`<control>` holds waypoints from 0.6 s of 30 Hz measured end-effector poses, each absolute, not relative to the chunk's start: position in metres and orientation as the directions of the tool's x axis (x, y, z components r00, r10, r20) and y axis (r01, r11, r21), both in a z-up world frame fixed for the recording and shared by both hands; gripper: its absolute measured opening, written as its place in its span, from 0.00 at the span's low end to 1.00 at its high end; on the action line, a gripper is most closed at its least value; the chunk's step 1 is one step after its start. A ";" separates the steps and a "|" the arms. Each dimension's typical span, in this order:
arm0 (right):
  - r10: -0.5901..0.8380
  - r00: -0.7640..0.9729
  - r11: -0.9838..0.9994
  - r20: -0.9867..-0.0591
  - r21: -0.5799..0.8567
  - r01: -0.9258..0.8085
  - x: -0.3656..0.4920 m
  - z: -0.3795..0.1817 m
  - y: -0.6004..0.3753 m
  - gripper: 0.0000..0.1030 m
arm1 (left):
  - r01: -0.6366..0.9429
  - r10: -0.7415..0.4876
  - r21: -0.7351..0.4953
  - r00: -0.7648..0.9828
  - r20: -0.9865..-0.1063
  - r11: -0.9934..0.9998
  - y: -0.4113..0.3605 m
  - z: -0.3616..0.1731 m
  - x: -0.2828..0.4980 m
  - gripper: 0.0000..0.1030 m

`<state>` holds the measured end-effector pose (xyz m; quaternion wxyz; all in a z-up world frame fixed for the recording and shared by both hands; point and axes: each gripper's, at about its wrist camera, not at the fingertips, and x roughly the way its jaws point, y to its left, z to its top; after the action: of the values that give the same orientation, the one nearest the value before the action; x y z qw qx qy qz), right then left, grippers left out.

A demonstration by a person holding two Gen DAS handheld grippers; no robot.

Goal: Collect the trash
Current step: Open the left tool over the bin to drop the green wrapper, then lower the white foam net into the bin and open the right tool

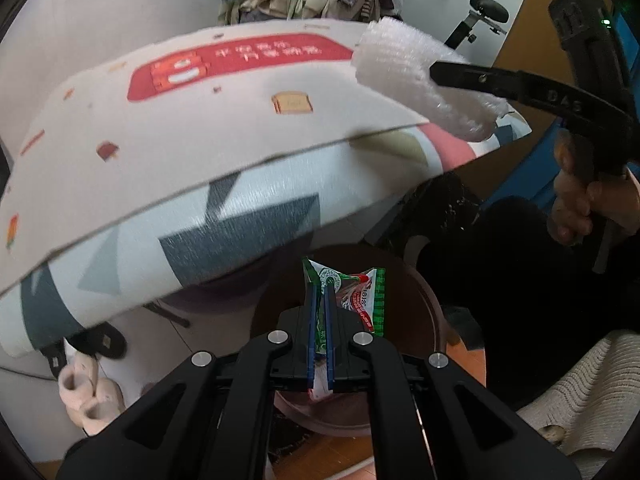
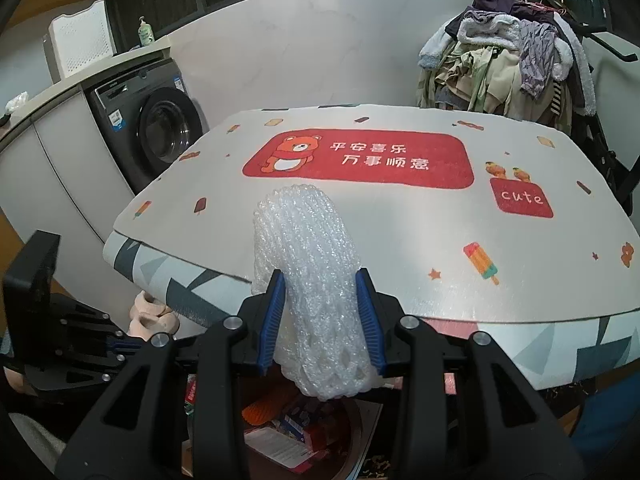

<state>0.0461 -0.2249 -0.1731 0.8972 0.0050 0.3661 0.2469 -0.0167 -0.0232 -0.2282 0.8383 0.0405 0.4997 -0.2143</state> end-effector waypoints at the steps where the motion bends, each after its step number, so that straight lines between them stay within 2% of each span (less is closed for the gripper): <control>1: 0.448 0.607 0.877 -0.656 0.191 -0.440 0.045 -0.174 -0.225 0.37 | 0.396 -0.315 -0.148 0.402 -0.860 0.907 -0.024 -0.232 -0.017 0.05; 5: 0.452 0.595 0.874 -0.664 0.197 -0.444 0.041 -0.180 -0.225 0.37 | 0.384 -0.323 -0.170 0.379 -0.867 0.908 -0.024 -0.240 -0.018 0.09; 7: 0.454 0.591 0.873 -0.667 0.202 -0.444 0.041 -0.182 -0.225 0.37 | 0.384 -0.329 -0.177 0.377 -0.866 0.906 -0.024 -0.240 -0.018 0.20; 8: 0.457 0.587 0.872 -0.668 0.206 -0.445 0.040 -0.183 -0.225 0.37 | 0.383 -0.328 -0.175 0.382 -0.864 0.907 -0.023 -0.239 -0.018 0.34; 9: 0.459 0.584 0.871 -0.670 0.208 -0.445 0.039 -0.184 -0.225 0.37 | 0.380 -0.330 -0.175 0.393 -0.858 0.908 -0.023 -0.236 -0.019 0.43; 11: 0.464 0.574 0.867 -0.674 0.214 -0.449 0.037 -0.187 -0.225 0.37 | 0.370 -0.343 -0.184 0.431 -0.835 0.911 -0.020 -0.226 -0.020 0.50; 17: 0.485 0.519 0.852 -0.704 0.247 -0.461 0.032 -0.198 -0.219 0.37 | 0.298 -0.307 -0.153 0.586 -0.750 0.942 -0.005 -0.186 -0.024 0.90; 18: 0.491 0.506 0.848 -0.709 0.255 -0.465 0.031 -0.200 -0.217 0.37 | 0.284 -0.292 -0.142 0.611 -0.735 0.948 -0.002 -0.181 -0.026 0.90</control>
<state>0.0308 -0.2170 -0.1997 0.8676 0.0157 0.4136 0.2754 -0.0257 -0.0018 -0.1806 0.8976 -0.0054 0.4106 -0.1604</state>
